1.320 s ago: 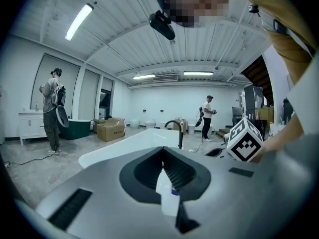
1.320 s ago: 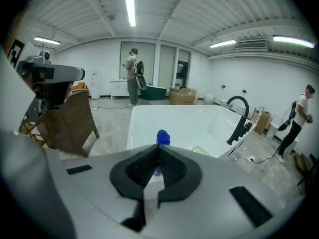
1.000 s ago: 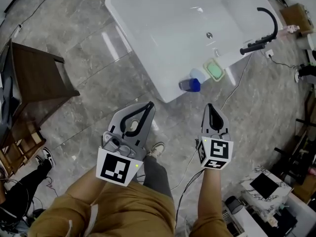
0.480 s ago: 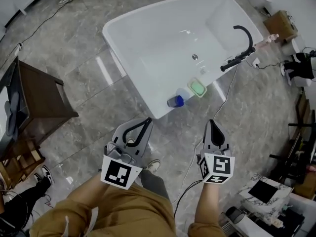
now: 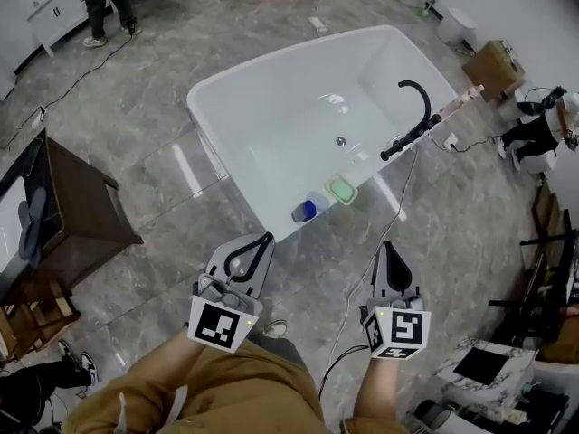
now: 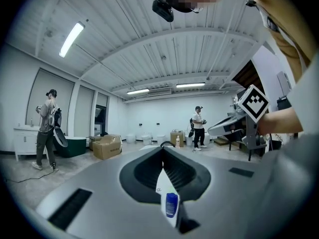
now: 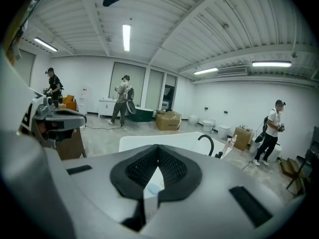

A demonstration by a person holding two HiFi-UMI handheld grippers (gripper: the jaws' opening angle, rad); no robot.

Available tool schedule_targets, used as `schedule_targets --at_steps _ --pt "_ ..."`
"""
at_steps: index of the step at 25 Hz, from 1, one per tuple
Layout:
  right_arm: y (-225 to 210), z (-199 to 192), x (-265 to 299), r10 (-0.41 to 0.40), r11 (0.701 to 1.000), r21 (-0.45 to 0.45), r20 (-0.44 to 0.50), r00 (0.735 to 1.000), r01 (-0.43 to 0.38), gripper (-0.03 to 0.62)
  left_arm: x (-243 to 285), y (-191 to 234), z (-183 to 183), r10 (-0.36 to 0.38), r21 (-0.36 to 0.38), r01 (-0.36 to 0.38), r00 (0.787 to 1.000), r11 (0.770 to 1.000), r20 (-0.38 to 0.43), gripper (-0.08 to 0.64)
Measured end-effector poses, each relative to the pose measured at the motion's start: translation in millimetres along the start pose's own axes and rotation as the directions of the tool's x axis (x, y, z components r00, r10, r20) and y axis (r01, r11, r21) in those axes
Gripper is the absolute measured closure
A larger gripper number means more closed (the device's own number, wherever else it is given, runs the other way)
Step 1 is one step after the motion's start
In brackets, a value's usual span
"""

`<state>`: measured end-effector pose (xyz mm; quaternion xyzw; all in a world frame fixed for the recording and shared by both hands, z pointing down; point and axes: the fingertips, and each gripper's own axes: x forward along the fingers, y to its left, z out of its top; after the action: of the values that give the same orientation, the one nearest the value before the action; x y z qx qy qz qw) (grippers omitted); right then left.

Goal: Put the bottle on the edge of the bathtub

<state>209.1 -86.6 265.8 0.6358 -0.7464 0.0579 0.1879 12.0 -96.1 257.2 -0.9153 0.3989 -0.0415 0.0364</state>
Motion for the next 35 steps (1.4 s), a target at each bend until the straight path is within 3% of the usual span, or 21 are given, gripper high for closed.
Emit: schedule_targets --at_steps 12,21,26,35 --pt "-10.2 52.4 -51.0 0.065 0.992 -0.116 0.112 0.992 -0.052 0.589 -18.9 -40.5 27.0 0.064 -0.019 -0.064 0.998 0.998 0.015 0.552" --pt "-16.5 82.0 -90.3 0.099 0.986 -0.148 0.191 0.977 -0.072 0.589 -36.8 -59.9 59.1 0.107 0.003 -0.107 0.993 0.994 0.053 0.552" --pt "-9.7 101.2 -111.0 0.112 0.986 -0.147 0.237 0.965 -0.078 0.589 -50.6 -57.9 67.5 0.129 -0.04 -0.127 0.99 0.991 0.057 0.552" --pt "-1.7 125.5 -153.9 0.101 0.989 -0.131 0.316 0.943 -0.062 0.589 -51.8 -56.5 96.5 0.098 -0.026 -0.096 0.99 0.995 0.105 0.552"
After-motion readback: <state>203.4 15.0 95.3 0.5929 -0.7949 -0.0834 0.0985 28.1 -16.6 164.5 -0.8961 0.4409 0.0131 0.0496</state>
